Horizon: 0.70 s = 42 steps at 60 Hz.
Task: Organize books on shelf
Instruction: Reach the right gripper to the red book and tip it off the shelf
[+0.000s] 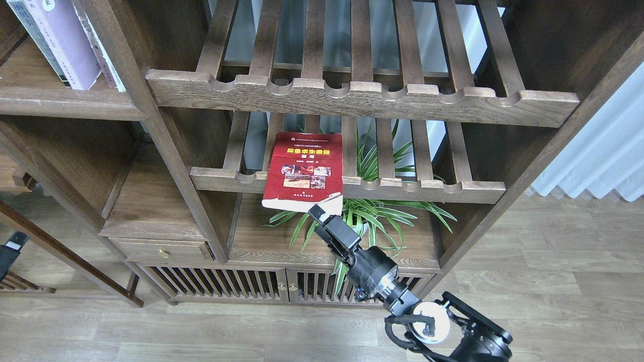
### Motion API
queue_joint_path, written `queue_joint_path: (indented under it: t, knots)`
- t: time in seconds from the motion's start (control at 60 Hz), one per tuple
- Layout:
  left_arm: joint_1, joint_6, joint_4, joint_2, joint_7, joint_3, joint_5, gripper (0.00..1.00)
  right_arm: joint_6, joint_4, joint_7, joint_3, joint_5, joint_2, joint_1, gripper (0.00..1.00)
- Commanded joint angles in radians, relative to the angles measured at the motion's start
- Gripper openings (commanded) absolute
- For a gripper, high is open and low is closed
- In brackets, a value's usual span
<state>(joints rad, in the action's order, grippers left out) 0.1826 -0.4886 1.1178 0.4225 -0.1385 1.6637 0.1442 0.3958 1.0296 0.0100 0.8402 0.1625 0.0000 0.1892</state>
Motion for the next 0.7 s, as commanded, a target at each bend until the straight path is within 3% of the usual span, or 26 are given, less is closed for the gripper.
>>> queue_joint_path:
  t: [0.0, 0.167, 0.417, 0.517, 0.683]
  knots:
    - [0.0, 0.0, -0.001, 0.001, -0.001, 0.001, 0.0, 0.99, -0.014, -0.006, 0.007, -0.003, -0.001, 0.0, 0.033, 1.0]
    - [0.0, 0.0, 0.0, 0.001, -0.003, 0.001, 0.0, 0.99, -0.051, -0.014, 0.007, -0.004, -0.001, 0.0, 0.058, 1.0]
    - [-0.005, 0.0, 0.004, 0.002, -0.003, 0.004, 0.0, 0.99, -0.248, -0.017, 0.024, -0.001, 0.0, 0.0, 0.108, 0.98]
    - [-0.005, 0.0, 0.0, 0.004, -0.003, 0.005, 0.0, 0.99, -0.278, -0.022, 0.022, 0.005, 0.0, 0.0, 0.119, 0.93]
    - [-0.003, 0.0, 0.0, 0.004, -0.001, 0.007, 0.0, 0.99, -0.268, -0.02, 0.024, 0.013, 0.009, 0.0, 0.119, 0.63]
